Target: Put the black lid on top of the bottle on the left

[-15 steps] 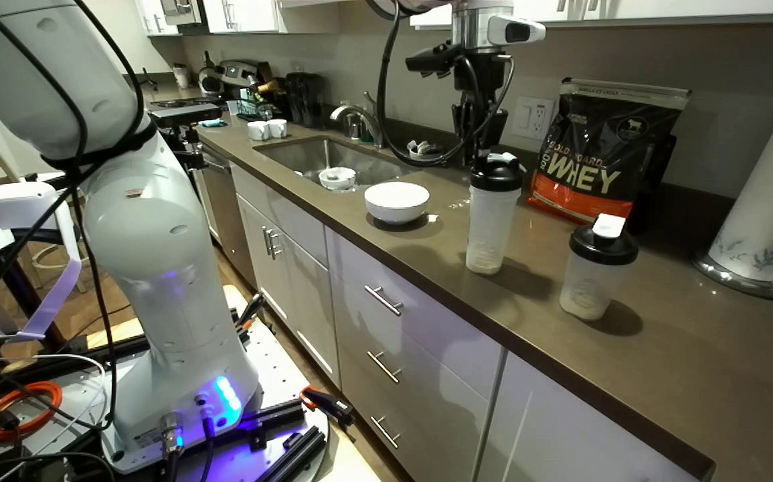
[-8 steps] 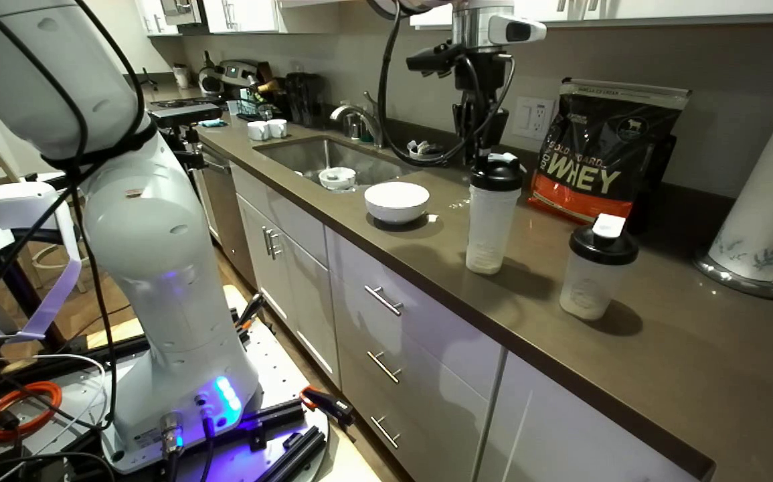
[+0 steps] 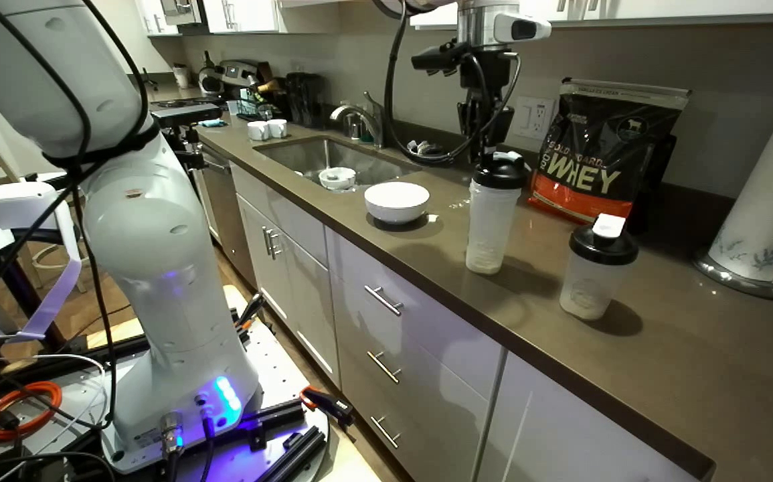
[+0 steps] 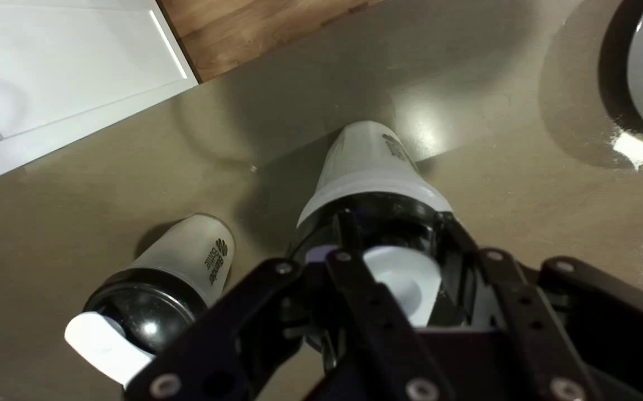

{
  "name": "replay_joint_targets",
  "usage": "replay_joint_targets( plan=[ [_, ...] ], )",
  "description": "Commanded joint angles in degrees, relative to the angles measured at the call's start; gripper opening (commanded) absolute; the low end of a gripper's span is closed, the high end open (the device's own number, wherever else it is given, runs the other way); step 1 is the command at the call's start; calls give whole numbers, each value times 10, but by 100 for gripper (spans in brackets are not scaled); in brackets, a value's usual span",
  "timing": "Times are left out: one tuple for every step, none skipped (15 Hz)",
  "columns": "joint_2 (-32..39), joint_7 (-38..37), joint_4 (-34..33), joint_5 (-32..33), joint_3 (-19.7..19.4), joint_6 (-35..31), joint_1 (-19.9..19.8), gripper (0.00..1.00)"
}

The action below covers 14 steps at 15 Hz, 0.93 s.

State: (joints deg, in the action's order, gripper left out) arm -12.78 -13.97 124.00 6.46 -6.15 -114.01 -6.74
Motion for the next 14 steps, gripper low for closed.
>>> replay_joint_targets(
  plan=[
    [20,4,-15,-4,2,-1,-5,12],
    [22,5,-16,-5,1,-2,-5,12],
    [24,5,-16,-5,1,-2,-5,12],
    [25,5,-16,-6,1,-3,-5,12],
    [25,5,-16,-6,0,-2,-5,12],
    [24,5,-16,-6,0,-1,-5,12],
    [22,4,-17,-5,1,1,-5,12],
    [20,4,-17,-4,1,2,-5,12],
    [19,4,-18,-3,1,4,-5,12],
    [16,4,-19,-3,2,7,-5,12],
    [13,4,-20,-3,2,10,-5,12],
    [11,5,-20,-3,2,13,-4,12],
    [9,5,-21,-4,3,15,-4,12],
    [7,6,-21,-6,3,17,-4,12]
  ],
)
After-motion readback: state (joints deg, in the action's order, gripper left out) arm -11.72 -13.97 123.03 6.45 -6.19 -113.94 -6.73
